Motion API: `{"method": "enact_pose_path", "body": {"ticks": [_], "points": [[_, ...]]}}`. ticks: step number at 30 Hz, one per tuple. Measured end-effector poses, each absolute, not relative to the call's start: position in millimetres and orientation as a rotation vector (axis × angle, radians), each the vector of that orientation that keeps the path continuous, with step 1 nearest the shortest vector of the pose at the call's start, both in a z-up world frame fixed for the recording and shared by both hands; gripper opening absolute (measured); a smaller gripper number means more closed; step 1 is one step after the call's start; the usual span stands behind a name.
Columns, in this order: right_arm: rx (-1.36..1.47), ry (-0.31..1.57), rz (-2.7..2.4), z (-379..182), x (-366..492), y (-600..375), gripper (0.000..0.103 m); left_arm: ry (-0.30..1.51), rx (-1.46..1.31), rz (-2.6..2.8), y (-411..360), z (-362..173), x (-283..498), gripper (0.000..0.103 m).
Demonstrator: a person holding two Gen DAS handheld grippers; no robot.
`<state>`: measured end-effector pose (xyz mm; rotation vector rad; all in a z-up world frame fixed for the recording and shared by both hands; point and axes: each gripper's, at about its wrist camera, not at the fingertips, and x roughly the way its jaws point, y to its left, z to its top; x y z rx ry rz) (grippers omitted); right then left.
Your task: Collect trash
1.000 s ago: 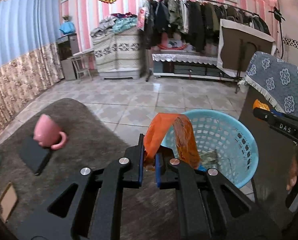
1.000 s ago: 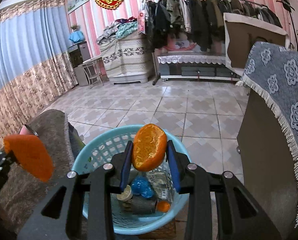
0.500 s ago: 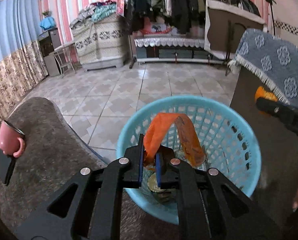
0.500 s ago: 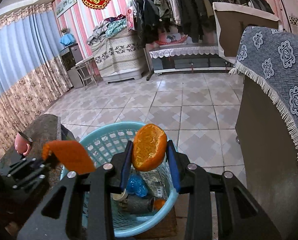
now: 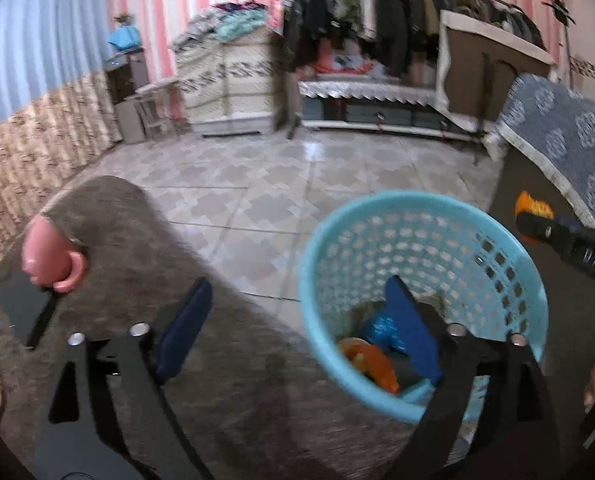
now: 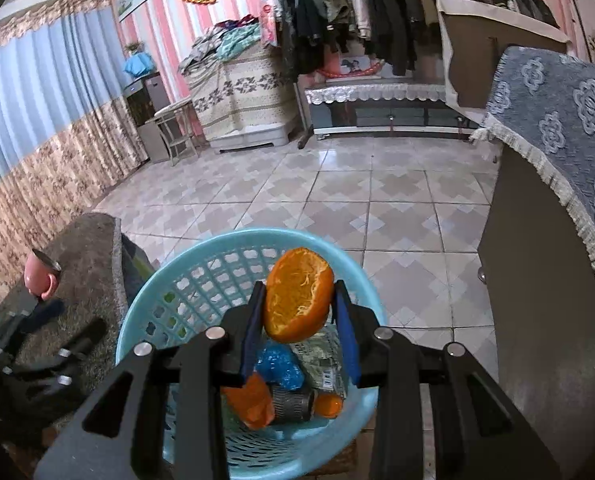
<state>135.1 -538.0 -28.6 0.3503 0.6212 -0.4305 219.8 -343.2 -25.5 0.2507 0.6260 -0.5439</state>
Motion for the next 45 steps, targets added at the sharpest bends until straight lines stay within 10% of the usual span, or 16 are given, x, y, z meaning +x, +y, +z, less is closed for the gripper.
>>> {"method": "enact_pose_path", "body": {"ticks": [5, 9, 18, 45], "points": [[0.324, 0.646, -0.405, -33.9, 154.5, -523.3, 0.037, 0.597, 0.178, -0.462, -304.8, -8.7, 223.7, 0.097], [0.305, 0.628, -0.398, -29.4, 159.9, -510.4, 0.078, 0.555, 0.178, -0.414, -279.3, 5.0, 215.5, 0.097], [0.220, 0.603, -0.367, -7.5, 142.7, -473.0, 0.098, 0.518, 0.178, -0.292, -204.9, 31.5, 173.6, 0.097], [0.040, 0.441, -0.072, 23.3, 33.0, -274.0, 0.098, 0.459, 0.013, -0.041, -53.0, 16.3, 44.9, 0.098]]}}
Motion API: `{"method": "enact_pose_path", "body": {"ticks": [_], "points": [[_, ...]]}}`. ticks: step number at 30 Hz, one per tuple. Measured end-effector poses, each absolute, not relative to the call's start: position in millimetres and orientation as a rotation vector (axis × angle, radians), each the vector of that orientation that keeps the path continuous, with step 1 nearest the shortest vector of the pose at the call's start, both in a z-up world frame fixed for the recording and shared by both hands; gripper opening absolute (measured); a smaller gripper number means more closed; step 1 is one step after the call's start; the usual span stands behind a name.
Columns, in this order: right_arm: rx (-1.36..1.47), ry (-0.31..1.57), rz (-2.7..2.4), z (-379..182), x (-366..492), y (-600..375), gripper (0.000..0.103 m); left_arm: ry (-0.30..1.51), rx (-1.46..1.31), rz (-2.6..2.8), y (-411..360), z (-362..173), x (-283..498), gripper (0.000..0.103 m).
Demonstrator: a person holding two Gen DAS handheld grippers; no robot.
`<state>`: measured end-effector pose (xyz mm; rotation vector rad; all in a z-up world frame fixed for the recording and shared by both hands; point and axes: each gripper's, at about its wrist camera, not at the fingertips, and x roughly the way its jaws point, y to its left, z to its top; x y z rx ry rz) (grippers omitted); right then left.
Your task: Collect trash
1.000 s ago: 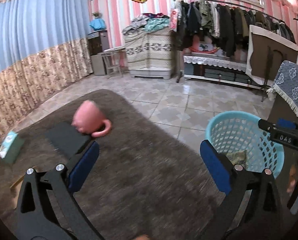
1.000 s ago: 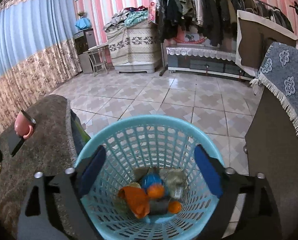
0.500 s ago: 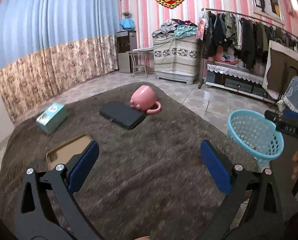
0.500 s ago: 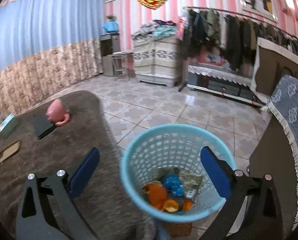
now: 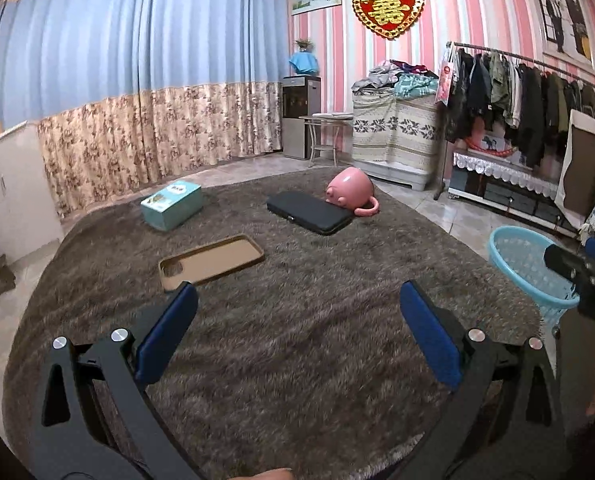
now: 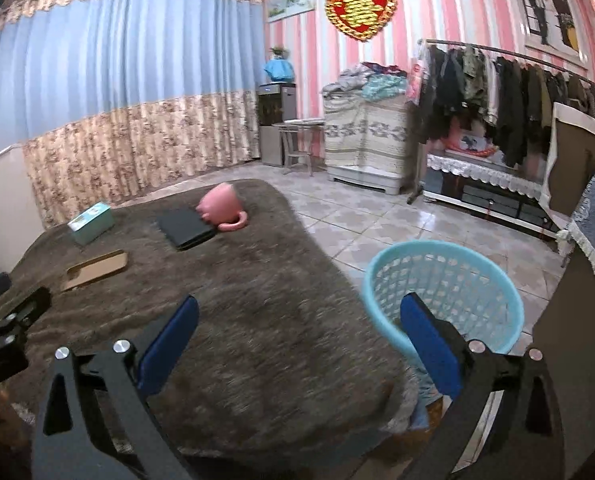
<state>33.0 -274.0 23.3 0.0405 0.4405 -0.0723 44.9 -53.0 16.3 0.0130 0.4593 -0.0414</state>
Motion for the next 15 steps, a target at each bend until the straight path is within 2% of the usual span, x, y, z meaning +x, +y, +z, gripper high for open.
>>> {"method": "enact_pose_path", "body": {"ticks": [15], "points": [[-0.070, 0.359, -0.042, 22.4, 0.6, -232.5, 0.098, 0.394, -0.001, -0.061, -43.7, 6.7, 20.6, 0.098]]}}
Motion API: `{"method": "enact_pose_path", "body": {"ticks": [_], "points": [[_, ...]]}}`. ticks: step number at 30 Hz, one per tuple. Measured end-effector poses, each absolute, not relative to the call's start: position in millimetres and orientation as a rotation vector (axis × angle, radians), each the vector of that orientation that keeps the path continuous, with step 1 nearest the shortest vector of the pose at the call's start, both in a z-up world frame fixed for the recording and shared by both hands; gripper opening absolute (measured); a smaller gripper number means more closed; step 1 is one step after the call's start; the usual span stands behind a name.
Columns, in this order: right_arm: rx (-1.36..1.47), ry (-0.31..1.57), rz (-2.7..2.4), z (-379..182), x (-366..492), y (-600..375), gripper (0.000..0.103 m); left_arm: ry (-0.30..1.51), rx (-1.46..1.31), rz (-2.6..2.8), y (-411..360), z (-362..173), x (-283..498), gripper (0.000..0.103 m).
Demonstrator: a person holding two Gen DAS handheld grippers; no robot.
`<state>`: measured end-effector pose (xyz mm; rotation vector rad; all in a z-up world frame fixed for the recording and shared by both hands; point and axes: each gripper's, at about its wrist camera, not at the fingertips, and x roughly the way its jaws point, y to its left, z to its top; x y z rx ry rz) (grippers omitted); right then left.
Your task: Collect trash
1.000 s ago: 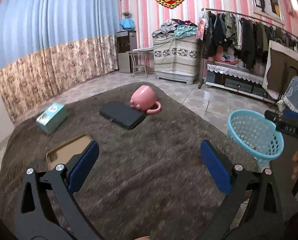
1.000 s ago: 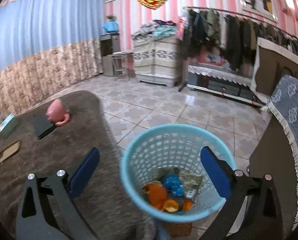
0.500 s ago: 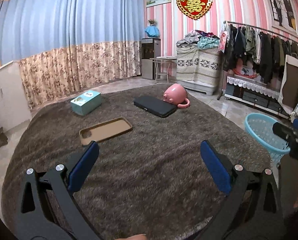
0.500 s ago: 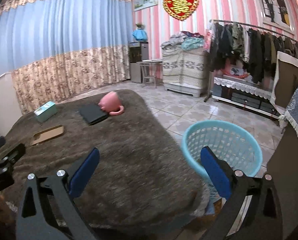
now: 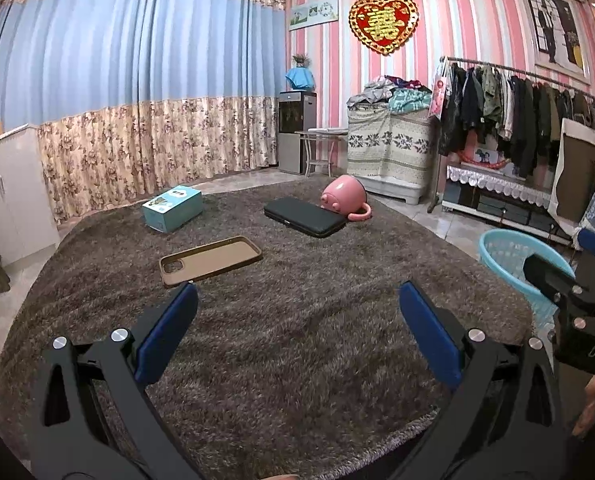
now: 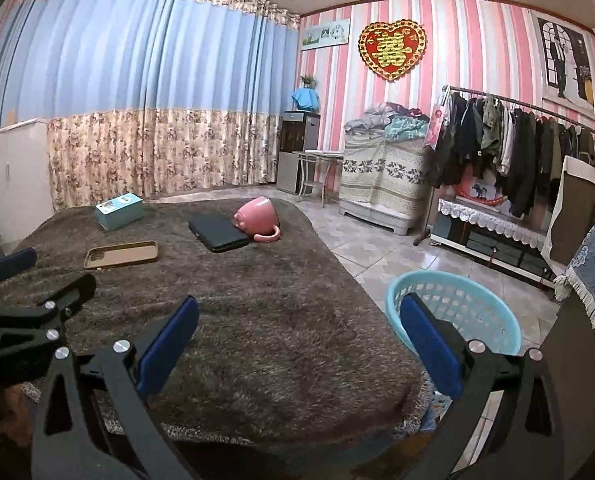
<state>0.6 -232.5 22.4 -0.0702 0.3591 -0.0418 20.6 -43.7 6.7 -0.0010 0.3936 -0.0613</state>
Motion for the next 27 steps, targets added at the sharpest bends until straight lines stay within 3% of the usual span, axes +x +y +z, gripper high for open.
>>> {"method": "enact_pose_path", "body": {"ticks": [27], "points": [[-0.020, 0.400, -0.027, 0.9, 15.5, -237.8, 0.098, 0.369, -0.024, -0.025, -26.7, 2.7, 21.1, 0.098]]}}
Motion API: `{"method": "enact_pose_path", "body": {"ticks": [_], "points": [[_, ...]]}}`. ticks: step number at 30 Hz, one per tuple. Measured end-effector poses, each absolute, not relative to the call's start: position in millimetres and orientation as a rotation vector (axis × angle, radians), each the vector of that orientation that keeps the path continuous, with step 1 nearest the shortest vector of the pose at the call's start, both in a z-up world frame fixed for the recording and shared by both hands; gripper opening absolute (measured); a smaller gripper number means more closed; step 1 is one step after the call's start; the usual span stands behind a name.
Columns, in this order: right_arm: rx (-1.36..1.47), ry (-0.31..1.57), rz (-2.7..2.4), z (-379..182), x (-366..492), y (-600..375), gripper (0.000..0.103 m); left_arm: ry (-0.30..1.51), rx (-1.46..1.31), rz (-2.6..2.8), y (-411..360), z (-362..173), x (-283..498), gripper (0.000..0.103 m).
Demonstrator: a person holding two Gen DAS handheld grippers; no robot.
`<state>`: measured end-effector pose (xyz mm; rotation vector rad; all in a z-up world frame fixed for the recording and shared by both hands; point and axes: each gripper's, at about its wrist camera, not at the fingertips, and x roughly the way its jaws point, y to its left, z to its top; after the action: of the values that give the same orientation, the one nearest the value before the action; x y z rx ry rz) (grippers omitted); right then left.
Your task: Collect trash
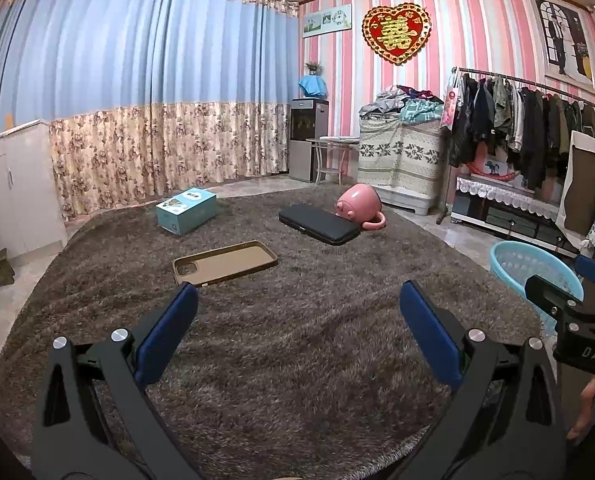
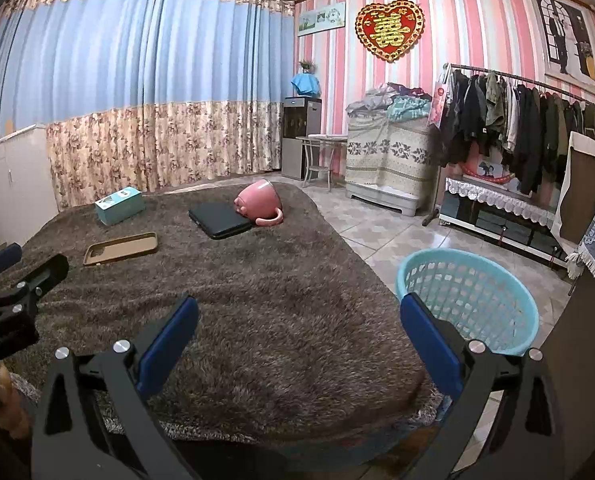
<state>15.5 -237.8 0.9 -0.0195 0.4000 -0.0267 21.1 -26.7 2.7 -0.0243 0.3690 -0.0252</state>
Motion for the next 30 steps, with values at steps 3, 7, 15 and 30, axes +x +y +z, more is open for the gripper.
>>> {"method": "enact_pose_path", "body": {"ticks": [3, 7, 15, 30], "points": [[-0.021, 0.400, -0.027, 1.2, 15.4, -237.9, 0.099, 0.362, -0.024, -0.020, -26.9, 3.6, 19.0, 0.098], [-0.023, 0.399, -0.028, 1.8, 15.4, -238.2, 0.099, 0.355, -0.024, -0.016, -26.8, 6.4, 17.7, 0.098], [-0.027, 0.400, -0.025, 2.8, 15.9, -239.0, 0.099, 0.349, -0.022, -0.012, -26.8, 10.4, 14.9, 0.098], [-0.026, 0.396, -0.022, 2.5, 14.8, -238.3, 0.099, 0.342, -0.021, -0.006, -26.0, 13.6, 13.3, 0.098]]}}
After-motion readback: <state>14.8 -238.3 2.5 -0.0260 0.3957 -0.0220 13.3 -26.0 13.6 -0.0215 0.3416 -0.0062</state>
